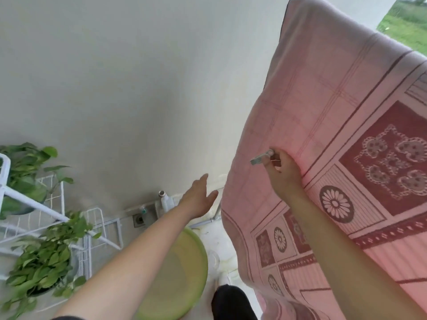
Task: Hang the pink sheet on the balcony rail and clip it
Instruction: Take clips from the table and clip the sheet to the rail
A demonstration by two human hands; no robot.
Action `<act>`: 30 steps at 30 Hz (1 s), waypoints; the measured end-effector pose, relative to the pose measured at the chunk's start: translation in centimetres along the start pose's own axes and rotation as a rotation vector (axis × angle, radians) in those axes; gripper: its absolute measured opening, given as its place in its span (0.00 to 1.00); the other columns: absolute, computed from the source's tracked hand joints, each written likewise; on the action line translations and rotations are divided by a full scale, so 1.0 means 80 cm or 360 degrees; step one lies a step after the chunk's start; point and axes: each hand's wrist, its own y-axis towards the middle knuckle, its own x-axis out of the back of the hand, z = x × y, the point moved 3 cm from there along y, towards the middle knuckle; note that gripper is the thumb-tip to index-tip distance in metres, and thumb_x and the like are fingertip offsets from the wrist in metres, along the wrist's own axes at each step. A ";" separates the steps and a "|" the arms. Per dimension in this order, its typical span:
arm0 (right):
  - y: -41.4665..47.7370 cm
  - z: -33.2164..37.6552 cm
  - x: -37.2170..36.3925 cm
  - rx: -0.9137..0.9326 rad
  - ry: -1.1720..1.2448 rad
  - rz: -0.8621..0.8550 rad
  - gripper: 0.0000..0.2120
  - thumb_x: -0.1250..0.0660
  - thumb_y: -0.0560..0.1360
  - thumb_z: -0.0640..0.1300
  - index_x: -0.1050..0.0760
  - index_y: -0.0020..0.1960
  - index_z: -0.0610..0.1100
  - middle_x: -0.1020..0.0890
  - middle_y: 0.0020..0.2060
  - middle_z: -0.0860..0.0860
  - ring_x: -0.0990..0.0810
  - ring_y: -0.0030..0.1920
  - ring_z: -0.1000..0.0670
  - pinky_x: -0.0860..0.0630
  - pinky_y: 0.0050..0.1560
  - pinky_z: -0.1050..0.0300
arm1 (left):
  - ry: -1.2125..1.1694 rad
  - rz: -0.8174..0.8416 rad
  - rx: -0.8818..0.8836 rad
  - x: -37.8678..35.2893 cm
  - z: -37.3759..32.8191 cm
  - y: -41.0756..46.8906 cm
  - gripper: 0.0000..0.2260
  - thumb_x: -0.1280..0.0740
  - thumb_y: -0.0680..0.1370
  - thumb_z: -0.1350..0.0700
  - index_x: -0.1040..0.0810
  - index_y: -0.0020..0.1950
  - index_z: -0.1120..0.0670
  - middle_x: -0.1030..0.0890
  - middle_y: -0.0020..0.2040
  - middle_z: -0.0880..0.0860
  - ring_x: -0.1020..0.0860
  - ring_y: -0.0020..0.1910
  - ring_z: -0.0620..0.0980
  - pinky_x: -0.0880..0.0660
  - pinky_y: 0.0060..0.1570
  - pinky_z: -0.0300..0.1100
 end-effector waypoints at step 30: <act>0.126 0.030 -0.029 -0.0100 0.0031 -0.0304 0.08 0.35 0.81 0.52 0.21 0.57 0.54 0.17 0.44 0.59 0.19 0.47 0.58 0.19 0.51 0.56 | -0.0674 0.0480 -0.0323 -0.051 -0.071 0.259 0.27 0.29 0.68 0.51 0.30 0.67 0.46 0.23 0.55 0.45 0.24 0.55 0.48 0.26 0.54 0.45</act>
